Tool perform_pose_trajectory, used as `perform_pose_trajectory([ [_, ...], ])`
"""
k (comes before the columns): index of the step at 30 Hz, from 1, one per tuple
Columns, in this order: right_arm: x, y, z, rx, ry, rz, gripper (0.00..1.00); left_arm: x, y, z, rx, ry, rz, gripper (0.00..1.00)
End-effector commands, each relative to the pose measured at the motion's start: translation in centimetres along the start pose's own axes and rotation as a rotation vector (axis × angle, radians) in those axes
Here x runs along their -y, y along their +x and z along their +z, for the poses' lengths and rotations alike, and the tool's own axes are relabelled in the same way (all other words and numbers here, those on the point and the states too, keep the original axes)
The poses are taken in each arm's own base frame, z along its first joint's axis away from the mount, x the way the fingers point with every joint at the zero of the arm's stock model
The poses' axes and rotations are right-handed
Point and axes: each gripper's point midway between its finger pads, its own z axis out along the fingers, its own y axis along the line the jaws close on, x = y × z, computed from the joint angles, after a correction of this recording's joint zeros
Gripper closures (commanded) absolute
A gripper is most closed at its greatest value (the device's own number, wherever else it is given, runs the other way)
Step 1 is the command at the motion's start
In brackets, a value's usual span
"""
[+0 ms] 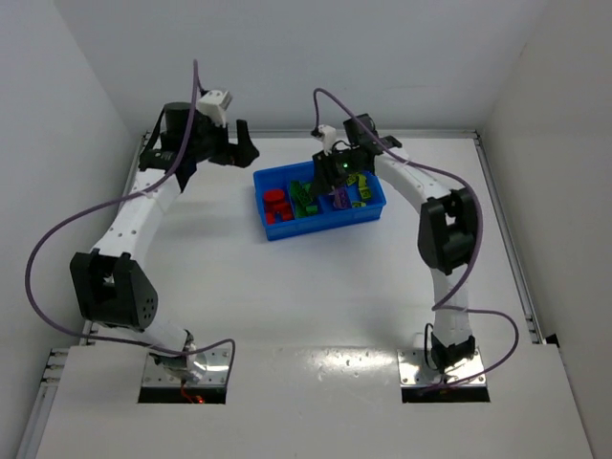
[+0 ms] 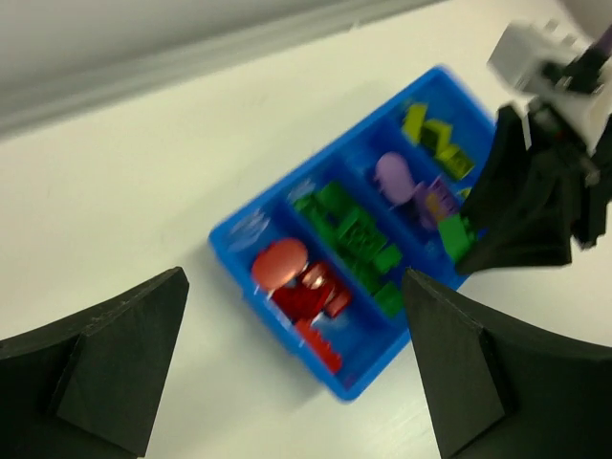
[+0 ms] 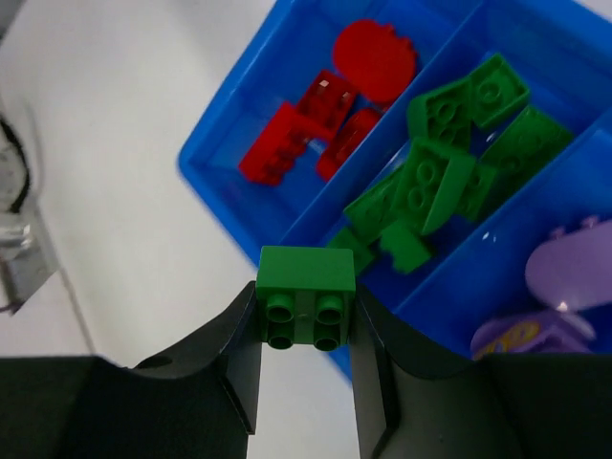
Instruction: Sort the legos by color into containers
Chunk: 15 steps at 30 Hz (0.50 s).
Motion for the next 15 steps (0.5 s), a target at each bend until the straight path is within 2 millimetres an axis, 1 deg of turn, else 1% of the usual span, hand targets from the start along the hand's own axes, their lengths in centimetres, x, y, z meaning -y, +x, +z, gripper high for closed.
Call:
perform_pose_trajectory([
  [1, 1.9, -1.5, 1.9, 0.001, 0.109, -0.02, 0.92, -2.2, 4.4, -1.2, -0.095, -0.046, -0.092, 0.0],
  [2, 2.5, -2.1, 2.2, 0.008, 0.149, -0.028, 0.9, -2.6, 4.7, -1.7, -0.096, -0.059, -0.109, 0.0],
  [3, 2.4, -2.1, 2.8, 0.003, 0.156, -0.037, 0.89, -3.5, 5.3, -2.4, -0.098, -0.083, -0.123, 0.0],
  [4, 3.3, -1.7, 3.5, -0.011, 0.176, -0.029, 0.88, -4.0, 5.5, -2.8, -0.098, -0.095, -0.13, 0.0],
  [5, 3.6, -1.9, 3.9, -0.014, 0.213, -0.042, 0.88, -4.4, 5.9, -2.9, -0.103, -0.098, -0.154, 0.0],
  [6, 3.7, -1.6, 4.4, -0.026, 0.223, -0.032, 0.88, -4.7, 5.8, -3.6, -0.093, -0.086, -0.166, 0.0],
  [7, 4.1, -1.6, 4.6, -0.027, 0.238, -0.032, 0.86, -5.0, 6.3, -3.8, -0.101, -0.08, -0.18, 0.0],
  [8, 4.3, -1.0, 5.2, -0.045, 0.254, -0.031, 0.85, -5.1, 6.0, -4.2, -0.09, -0.073, -0.181, 0.0],
  [10, 4.8, -0.9, 5.1, -0.047, 0.279, -0.031, 0.84, -5.5, 6.8, -4.5, -0.101, -0.053, -0.207, 0.0],
  [11, 4.7, -0.5, 5.7, -0.061, 0.281, -0.033, 0.84, -5.6, 6.7, -4.6, -0.098, -0.045, -0.212, 0.0],
  [12, 4.9, -0.5, 5.7, -0.062, 0.293, -0.033, 0.82, -5.8, 7.1, -4.8, -0.103, -0.044, -0.223, 0.0],
  [13, 4.8, -0.5, 5.7, -0.061, 0.294, -0.024, 0.8, -5.6, 7.4, -4.5, -0.112, -0.023, -0.23, 0.0],
  [14, 4.3, -0.4, 6.0, -0.064, 0.286, -0.031, 0.8, -6.0, 7.4, -4.7, -0.11, -0.03, -0.223, 0.0],
  [15, 4.5, -0.4, 6.0, -0.065, 0.297, -0.031, 0.79, -6.0, 7.8, -4.6, -0.117, -0.03, -0.228, 0.0],
])
